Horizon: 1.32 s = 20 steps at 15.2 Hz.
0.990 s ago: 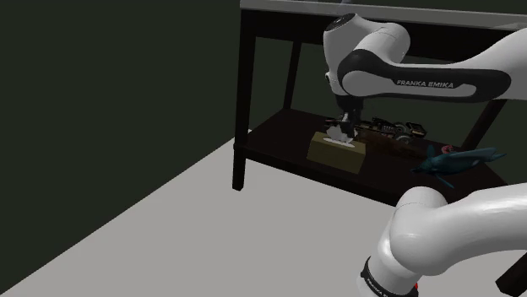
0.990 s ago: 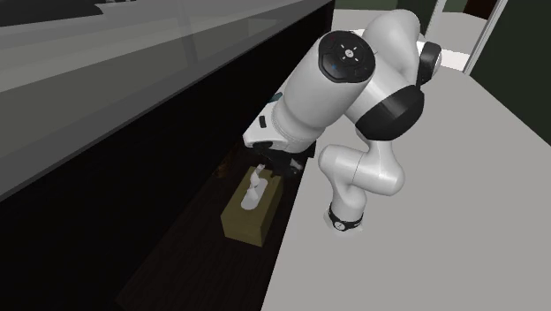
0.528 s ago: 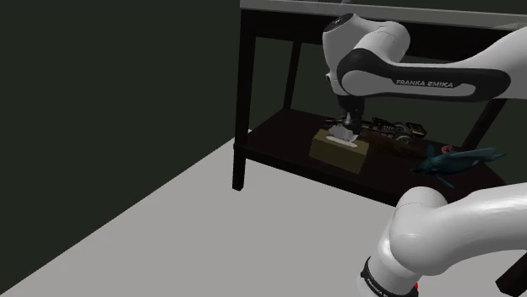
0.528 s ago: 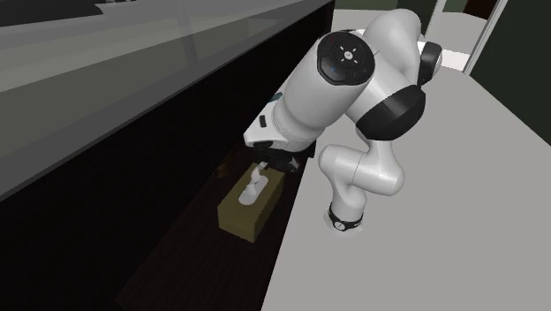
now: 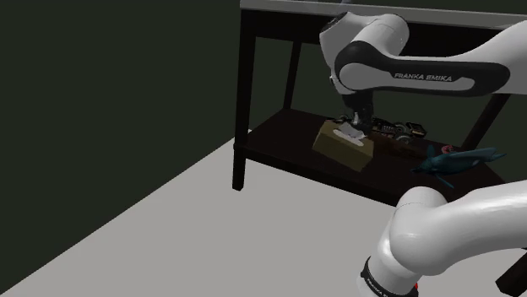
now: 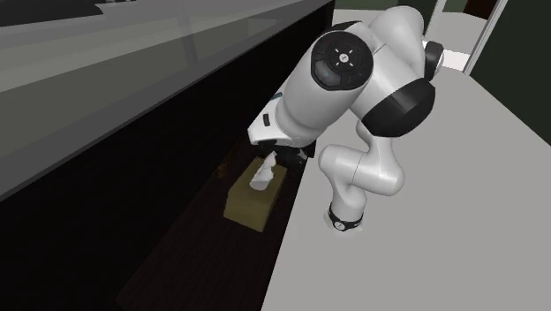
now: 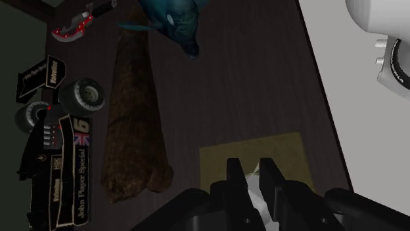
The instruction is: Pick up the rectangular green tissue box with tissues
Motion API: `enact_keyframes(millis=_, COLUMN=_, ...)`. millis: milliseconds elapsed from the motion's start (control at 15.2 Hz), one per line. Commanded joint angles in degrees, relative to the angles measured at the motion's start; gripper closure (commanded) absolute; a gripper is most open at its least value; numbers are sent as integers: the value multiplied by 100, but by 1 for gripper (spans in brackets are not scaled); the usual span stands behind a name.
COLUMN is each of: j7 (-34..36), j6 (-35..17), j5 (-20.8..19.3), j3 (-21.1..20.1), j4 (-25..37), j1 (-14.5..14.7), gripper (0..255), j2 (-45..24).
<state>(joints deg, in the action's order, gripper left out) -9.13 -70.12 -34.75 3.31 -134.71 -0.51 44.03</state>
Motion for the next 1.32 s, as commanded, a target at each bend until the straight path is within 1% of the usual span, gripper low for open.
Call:
enact_keyframes(millis=0, j7=3, j6=-854, j5=-69, j3=377, j4=260, j1=46, gripper=255, j2=-337)
enact_keyframes(millis=132, j7=24, j6=-660, j5=-137, j3=494, j4=443, j1=267, gripper=255, j2=-356)
enact_keyframes(millis=264, j7=75, j6=-438, j5=-230, j3=658, j4=635, j1=569, gripper=255, j2=-369)
enact_keyframes(millis=330, j7=131, j6=1684, j5=-90, j3=148, j4=432, j1=488, gripper=255, j2=-253)
enact_keyframes(millis=396, j7=135, j6=1687, j5=-91, j3=153, j4=432, j1=496, gripper=0, j2=-253)
enact_keyframes(millis=660, j7=-841, j6=495, j5=-1201, j3=-102, j4=-353, j1=1450, gripper=0, j2=725)
enact_keyframes(millis=1122, j7=-518, j6=192, j5=-1145, j3=-16, j4=-923, j1=1483, gripper=0, j2=872)
enact_keyframes(millis=1254, j7=-492, j6=166, j5=-1141, j3=-9, j4=-968, j1=1485, gripper=0, j2=883)
